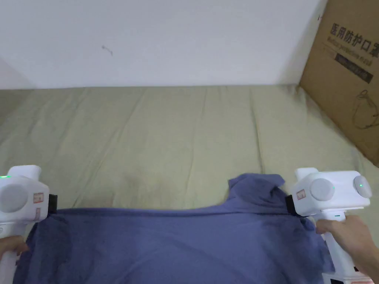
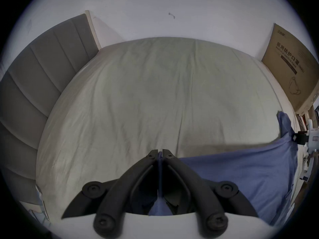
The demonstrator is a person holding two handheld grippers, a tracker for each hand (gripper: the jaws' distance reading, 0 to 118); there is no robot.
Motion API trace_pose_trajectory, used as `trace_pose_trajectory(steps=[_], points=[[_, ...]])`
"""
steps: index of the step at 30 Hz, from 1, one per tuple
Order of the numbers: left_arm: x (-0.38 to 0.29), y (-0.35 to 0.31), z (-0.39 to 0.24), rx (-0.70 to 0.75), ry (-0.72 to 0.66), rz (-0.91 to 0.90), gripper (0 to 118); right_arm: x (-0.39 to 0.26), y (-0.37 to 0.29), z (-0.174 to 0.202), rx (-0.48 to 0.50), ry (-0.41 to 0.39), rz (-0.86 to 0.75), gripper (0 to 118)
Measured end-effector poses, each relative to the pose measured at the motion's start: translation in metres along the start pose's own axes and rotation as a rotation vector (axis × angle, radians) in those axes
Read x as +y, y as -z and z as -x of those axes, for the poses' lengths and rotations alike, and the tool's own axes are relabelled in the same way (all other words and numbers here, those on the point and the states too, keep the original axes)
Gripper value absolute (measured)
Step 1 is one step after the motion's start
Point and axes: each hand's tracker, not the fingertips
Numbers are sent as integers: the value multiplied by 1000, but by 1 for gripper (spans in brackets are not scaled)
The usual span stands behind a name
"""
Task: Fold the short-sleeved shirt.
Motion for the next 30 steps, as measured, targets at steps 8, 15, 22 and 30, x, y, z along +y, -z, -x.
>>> trace_pose_trajectory(steps=[8, 15, 22, 30], points=[[33, -90, 5, 0, -22, -154, 2, 35, -112, -20, 68, 113, -220, 0], [82, -198, 8, 35, -55, -395, 2, 71, -226, -42, 83, 170, -409, 0], [173, -295, 11, 57, -36, -569, 2, 136, -336, -57, 89, 230, -590, 0], [260, -385, 8, 122, -33, -735, 2, 213, -457, -55, 55, 249, -772, 0]])
